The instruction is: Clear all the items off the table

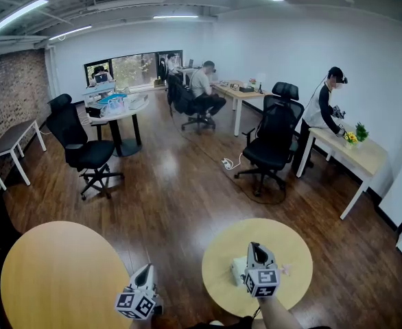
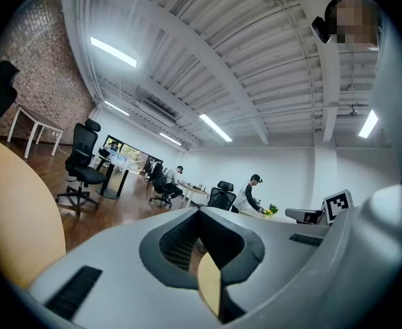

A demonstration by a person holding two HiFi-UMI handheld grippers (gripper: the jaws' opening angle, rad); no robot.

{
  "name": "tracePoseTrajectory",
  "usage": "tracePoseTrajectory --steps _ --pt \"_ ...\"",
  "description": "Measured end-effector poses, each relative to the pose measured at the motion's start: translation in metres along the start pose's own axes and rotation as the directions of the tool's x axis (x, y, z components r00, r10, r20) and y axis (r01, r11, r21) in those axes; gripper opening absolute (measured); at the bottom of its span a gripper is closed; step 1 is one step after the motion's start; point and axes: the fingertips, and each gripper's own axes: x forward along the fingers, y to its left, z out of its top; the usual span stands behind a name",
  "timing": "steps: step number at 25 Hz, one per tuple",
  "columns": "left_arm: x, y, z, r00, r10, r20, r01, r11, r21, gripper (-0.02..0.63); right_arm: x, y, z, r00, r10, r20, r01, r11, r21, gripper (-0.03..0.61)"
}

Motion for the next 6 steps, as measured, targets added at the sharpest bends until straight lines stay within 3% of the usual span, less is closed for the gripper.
tracePoseTrajectory --steps 6 --pt "-0.0034 0.0101 0.0037 1.0 0.012 0.011 -0.012 1.0 -0.002 -0.009 -0.005 0.0033 -0.0032 1.0 -0.006 -0.001 0.006 1.0 0.003 0.002"
